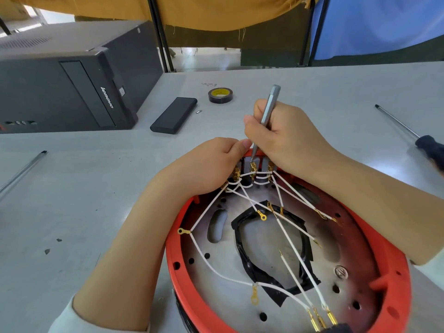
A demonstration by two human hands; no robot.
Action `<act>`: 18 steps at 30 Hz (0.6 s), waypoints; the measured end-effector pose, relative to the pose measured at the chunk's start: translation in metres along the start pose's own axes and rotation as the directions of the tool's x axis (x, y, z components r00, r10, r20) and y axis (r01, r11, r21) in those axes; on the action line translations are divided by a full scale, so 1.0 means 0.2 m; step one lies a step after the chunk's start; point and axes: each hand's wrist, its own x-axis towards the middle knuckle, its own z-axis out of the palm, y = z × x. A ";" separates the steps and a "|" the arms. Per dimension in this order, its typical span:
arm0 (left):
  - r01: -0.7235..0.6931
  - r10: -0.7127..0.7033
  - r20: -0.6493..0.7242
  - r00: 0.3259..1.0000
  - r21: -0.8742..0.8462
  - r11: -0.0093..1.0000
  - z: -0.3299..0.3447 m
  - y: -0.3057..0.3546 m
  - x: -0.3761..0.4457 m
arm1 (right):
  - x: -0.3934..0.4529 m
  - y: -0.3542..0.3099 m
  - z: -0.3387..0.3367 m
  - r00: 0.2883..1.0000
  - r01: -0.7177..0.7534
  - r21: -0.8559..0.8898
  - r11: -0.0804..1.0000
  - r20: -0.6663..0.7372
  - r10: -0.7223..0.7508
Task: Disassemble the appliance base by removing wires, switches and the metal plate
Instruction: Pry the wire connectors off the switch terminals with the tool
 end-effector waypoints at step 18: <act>0.019 -0.019 0.007 1.000 0.021 1.000 0.00 0.00 0.01 | 0.10 0.00 0.03 0.970 -0.201 -0.087 0.976 0.119 0.211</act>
